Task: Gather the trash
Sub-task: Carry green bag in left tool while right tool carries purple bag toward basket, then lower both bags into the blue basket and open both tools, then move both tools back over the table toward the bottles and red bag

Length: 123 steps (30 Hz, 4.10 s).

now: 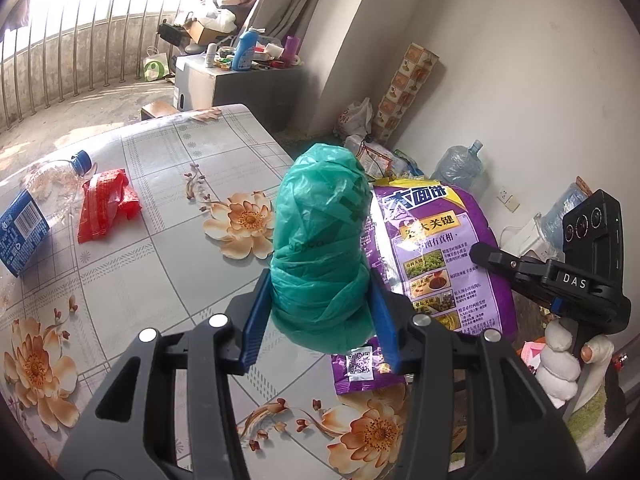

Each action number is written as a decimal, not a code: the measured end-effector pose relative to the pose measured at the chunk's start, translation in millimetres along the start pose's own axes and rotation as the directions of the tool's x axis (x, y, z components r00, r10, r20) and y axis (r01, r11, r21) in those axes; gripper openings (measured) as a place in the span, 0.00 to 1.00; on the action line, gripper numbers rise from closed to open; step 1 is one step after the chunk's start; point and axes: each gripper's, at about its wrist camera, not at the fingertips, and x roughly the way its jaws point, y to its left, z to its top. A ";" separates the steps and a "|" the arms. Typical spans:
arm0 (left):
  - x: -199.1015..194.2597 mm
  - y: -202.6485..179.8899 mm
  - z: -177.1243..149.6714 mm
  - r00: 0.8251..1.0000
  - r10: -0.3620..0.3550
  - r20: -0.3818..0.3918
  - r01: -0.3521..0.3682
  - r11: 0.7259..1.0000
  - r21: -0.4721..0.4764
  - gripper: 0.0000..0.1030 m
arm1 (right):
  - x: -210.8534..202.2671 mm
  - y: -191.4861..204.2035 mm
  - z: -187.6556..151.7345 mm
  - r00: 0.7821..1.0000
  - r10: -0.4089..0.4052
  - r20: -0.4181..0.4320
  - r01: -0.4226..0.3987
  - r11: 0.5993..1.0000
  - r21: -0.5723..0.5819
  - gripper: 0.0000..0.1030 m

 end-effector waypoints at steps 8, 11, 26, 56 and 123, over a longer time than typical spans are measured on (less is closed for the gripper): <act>10.7 -16.6 0.3 0.999 -0.022 -0.035 0.022 1.000 0.015 0.43 | -22.1 -9.4 0.9 0.998 0.016 0.061 -0.017 1.000 0.022 0.04; 14.5 -25.5 4.4 0.999 -0.030 -0.040 0.032 0.999 0.034 0.43 | -35.7 -18.4 2.9 0.995 0.011 0.098 -0.014 0.999 0.037 0.04; 87.5 -133.7 61.5 0.968 -0.197 -0.152 0.226 0.952 0.205 0.43 | -151.8 -123.9 20.1 0.906 -0.238 0.351 0.162 0.959 0.234 0.03; 431.9 -254.3 7.0 0.770 -0.033 -0.637 0.258 0.930 0.263 0.63 | 16.9 -421.5 -24.2 0.880 -0.472 -0.045 0.396 0.681 0.616 0.19; -55.5 68.2 21.5 0.987 0.094 0.129 -0.071 0.983 -0.171 0.72 | -14.9 -141.8 65.0 0.951 -0.290 0.105 0.280 0.954 0.103 0.59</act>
